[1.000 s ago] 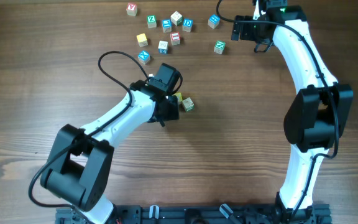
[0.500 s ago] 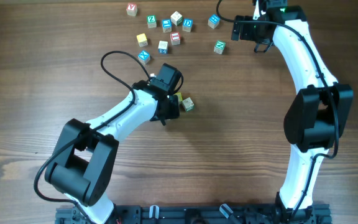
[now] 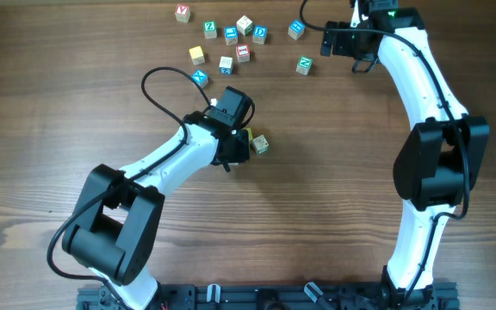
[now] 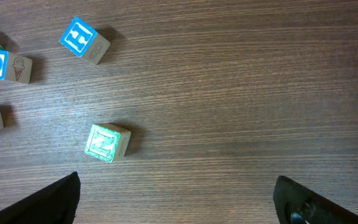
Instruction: Form a circle
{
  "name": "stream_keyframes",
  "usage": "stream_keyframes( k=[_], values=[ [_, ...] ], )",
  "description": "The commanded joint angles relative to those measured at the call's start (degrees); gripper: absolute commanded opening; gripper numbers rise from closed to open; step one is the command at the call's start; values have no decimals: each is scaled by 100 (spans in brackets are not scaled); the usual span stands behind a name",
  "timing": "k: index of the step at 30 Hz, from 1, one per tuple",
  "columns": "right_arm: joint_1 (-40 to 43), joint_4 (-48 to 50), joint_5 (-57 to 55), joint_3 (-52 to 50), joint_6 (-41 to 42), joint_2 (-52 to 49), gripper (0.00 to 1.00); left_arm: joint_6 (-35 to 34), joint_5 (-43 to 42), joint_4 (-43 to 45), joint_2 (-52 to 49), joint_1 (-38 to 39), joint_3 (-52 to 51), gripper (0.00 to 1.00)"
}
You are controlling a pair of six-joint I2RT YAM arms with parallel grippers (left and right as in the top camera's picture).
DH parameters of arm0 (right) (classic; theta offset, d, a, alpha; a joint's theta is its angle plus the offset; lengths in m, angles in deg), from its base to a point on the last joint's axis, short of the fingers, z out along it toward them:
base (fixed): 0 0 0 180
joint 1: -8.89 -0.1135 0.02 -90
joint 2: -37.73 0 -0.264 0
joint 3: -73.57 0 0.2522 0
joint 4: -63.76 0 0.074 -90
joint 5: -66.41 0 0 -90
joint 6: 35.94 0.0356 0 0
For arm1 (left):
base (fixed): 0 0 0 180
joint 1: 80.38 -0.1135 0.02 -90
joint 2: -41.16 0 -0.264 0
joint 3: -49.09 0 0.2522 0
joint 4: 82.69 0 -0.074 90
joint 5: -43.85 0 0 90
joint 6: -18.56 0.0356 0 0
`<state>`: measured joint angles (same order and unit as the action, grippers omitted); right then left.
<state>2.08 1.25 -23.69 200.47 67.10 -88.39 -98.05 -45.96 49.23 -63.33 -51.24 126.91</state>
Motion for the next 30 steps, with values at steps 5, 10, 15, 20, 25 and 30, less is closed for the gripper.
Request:
stream_keyframes(
  k=[5,10,15,20,25,30],
  values=[
    [2,11,-52,74,52,90,100,87,295,199,-59,9,-46,31],
    [2,11,-55,74,50,90,100,87,313,251,-59,11,-46,44],
    [4,11,-55,74,50,90,100,85,179,153,-59,11,-46,43],
    [4,11,-52,74,50,90,100,85,177,94,-59,26,-46,30],
    [2,11,-55,74,52,90,100,87,181,249,-59,26,-46,29],
    [2,11,-55,74,52,90,100,87,181,310,-59,26,-46,32]
  ],
)
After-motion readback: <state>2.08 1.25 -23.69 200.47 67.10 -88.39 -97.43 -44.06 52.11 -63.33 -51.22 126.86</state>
